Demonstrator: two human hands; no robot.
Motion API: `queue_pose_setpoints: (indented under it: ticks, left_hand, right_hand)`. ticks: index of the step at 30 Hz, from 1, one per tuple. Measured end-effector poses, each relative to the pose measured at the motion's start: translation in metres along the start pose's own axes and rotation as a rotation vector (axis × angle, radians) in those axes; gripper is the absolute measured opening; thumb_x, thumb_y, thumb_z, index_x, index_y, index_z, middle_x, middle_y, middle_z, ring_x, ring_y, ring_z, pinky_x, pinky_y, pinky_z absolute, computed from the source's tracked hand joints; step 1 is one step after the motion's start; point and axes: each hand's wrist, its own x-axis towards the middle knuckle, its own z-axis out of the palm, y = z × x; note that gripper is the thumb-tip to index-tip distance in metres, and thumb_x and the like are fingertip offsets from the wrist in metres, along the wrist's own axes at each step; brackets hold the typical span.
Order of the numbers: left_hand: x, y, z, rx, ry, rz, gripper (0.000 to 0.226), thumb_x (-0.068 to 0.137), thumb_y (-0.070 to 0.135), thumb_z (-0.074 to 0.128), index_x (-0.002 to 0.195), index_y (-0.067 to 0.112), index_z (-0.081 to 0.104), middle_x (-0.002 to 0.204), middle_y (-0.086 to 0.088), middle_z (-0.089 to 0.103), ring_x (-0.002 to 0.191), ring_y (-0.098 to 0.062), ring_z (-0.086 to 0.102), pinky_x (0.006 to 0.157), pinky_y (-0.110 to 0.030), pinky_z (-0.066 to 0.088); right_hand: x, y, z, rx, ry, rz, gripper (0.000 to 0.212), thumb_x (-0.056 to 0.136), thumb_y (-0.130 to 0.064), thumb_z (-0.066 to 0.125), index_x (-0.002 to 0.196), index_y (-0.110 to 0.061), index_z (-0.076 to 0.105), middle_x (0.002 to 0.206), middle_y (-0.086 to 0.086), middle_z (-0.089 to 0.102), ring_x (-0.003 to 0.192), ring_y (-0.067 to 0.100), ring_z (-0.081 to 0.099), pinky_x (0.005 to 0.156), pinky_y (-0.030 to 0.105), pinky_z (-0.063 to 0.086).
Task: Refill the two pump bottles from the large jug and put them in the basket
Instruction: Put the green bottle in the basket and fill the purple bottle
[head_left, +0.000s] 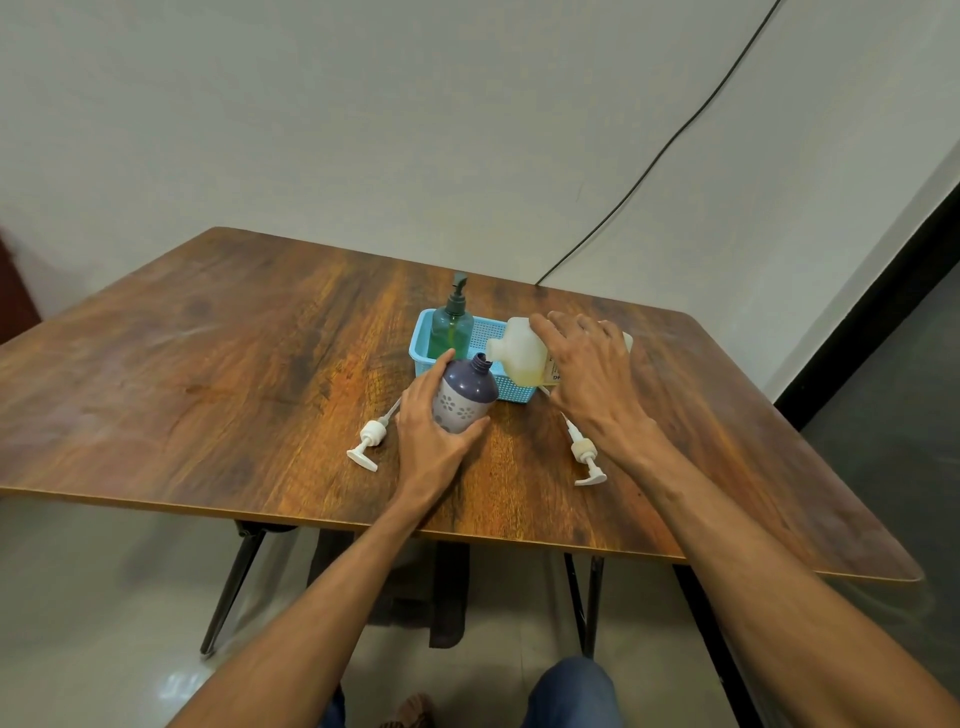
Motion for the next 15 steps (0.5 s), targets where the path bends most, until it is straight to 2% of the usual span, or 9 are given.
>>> queue_pose_setpoints:
  ticks: [15]
  left_hand:
    - [-0.0003, 0.0005, -0.0007, -0.002, 0.004, -0.001, 0.091, 0.072, 0.022, 0.091, 0.150, 0.017, 0.044, 0.139, -0.004, 0.057, 0.125, -0.015, 0.052, 0.104, -0.047, 0.049]
  right_hand:
    - [0.0009, -0.0003, -0.0017, -0.034, 0.010, -0.008, 0.082, 0.072, -0.026, 0.088, 0.141, -0.022, 0.045, 0.142, 0.009, 0.056, 0.127, 0.035, 0.053, 0.107, 0.053, 0.038]
